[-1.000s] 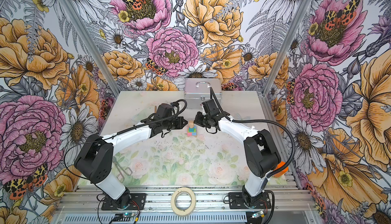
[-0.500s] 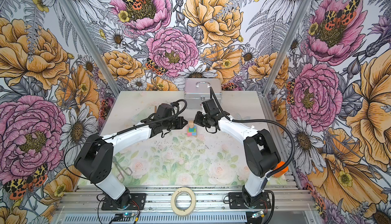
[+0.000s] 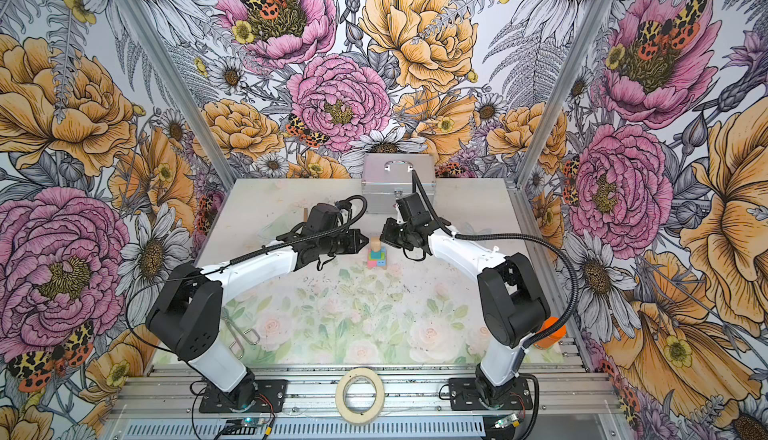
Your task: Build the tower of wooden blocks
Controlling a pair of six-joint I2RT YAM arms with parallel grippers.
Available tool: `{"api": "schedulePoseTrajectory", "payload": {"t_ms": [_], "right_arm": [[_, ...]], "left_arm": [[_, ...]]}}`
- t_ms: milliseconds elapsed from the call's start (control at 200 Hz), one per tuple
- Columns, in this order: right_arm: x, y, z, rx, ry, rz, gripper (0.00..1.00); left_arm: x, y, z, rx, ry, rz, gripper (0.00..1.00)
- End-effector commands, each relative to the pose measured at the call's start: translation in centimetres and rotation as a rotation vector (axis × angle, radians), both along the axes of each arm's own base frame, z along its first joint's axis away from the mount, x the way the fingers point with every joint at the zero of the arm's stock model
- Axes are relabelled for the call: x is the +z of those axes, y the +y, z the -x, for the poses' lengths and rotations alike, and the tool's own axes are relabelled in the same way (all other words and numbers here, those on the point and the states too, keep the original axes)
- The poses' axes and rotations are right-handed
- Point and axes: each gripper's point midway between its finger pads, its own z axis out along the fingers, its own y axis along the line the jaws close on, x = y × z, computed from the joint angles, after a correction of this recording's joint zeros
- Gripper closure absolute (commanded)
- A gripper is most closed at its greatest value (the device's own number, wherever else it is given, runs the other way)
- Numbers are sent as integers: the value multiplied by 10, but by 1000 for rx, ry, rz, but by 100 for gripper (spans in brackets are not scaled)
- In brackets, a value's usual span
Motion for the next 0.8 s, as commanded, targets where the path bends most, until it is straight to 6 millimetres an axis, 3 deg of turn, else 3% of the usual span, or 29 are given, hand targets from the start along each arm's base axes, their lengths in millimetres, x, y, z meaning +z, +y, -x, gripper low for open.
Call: {"api": "schedulePoseTrajectory", "payload": {"t_ms": [0, 385, 796], "right_arm": [[8, 1, -9, -16, -25, -19, 100], [16, -12, -6, -45, -43, -8, 100], [45, -50, 4, -116, -115, 34, 100]], "left_arm": [[9, 0, 2, -3, -29, -2, 92], [13, 4, 2, 5, -42, -8, 91], [25, 21, 0, 40, -77, -14, 91]]}}
